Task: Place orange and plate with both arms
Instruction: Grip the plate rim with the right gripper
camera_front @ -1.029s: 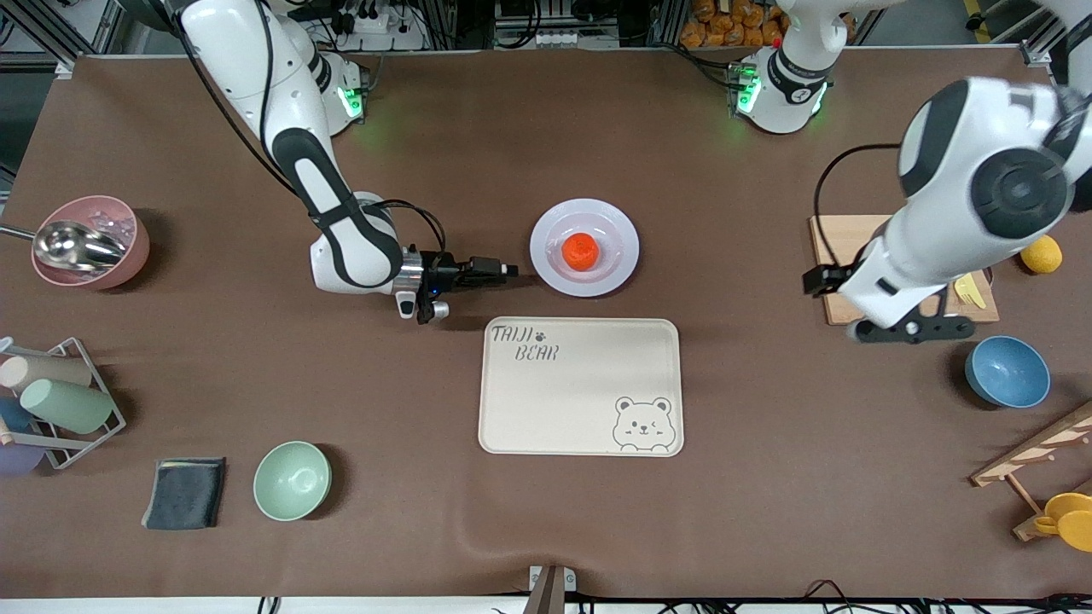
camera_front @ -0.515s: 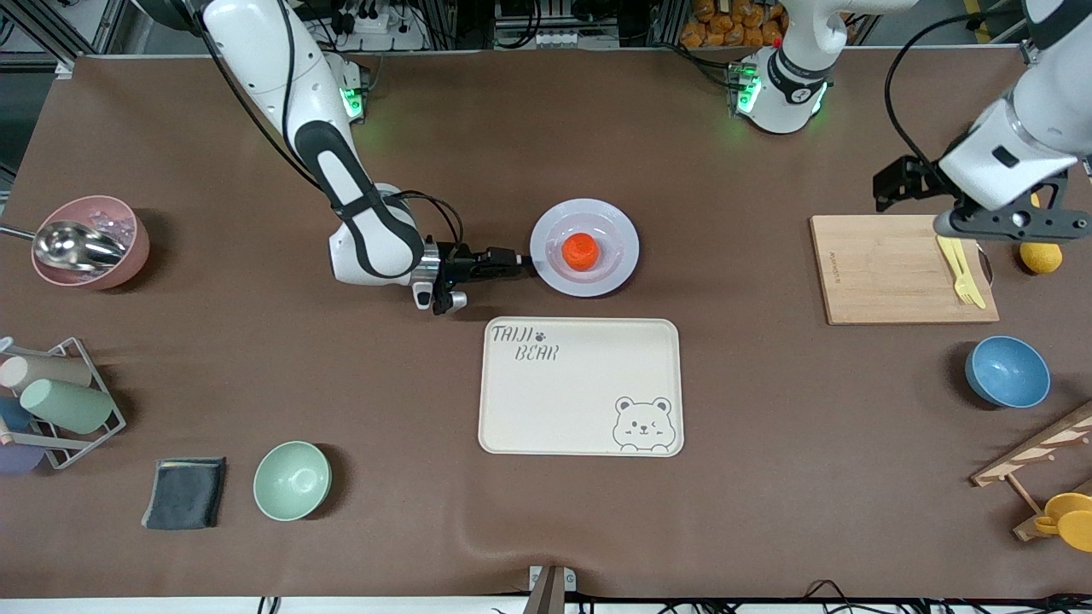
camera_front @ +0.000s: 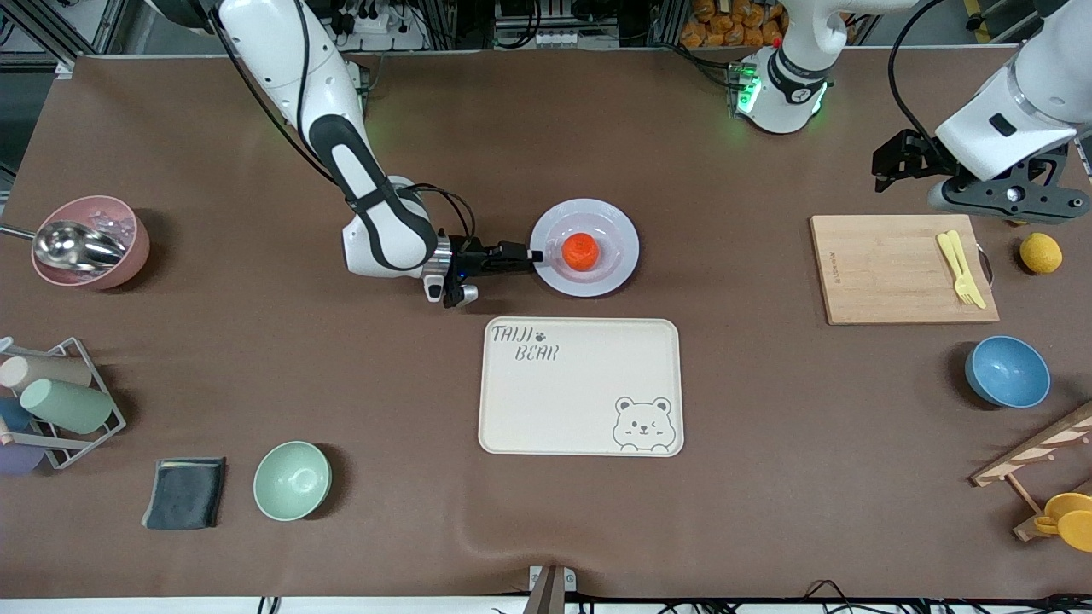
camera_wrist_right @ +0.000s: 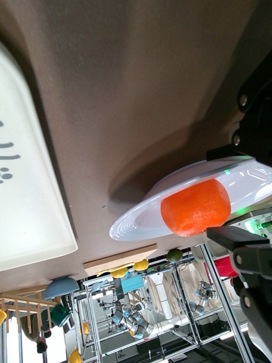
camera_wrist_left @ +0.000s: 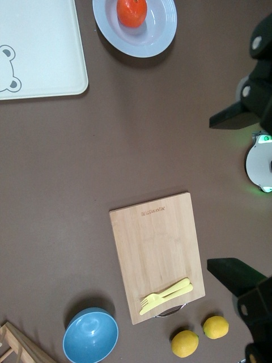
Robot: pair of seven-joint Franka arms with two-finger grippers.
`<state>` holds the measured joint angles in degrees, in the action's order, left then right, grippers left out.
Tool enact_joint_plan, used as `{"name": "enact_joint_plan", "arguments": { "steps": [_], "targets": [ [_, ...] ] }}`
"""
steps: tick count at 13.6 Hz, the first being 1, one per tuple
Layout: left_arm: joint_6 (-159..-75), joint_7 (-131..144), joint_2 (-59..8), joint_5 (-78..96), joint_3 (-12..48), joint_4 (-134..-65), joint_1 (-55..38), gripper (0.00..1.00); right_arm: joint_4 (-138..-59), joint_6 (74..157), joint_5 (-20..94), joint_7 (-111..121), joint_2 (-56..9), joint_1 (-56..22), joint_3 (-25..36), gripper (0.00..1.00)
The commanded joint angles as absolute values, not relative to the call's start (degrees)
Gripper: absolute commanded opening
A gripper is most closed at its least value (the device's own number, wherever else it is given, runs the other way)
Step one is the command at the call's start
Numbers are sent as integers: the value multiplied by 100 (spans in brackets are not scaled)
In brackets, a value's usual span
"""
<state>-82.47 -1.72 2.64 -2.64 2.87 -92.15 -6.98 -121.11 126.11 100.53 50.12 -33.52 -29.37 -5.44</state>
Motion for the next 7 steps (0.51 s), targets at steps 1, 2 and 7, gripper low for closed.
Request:
{"name": "enact_joint_plan", "arguments": {
  "steps": [1, 2, 7],
  "targets": [
    [-8200, -255, 334, -255, 246, -9237, -686, 100, -12129, 12639, 10257, 5150, -3410, -3015, -510, 50],
    [-8209, -255, 334, -255, 246, -9237, -668, 100, -12129, 12639, 10344, 5168, -3410, -3049, -510, 49],
    [-8200, -255, 334, -255, 255, -9272, -624, 100, -12129, 12726, 10494, 5264, -3428, -3182, -510, 36]
  ]
}}
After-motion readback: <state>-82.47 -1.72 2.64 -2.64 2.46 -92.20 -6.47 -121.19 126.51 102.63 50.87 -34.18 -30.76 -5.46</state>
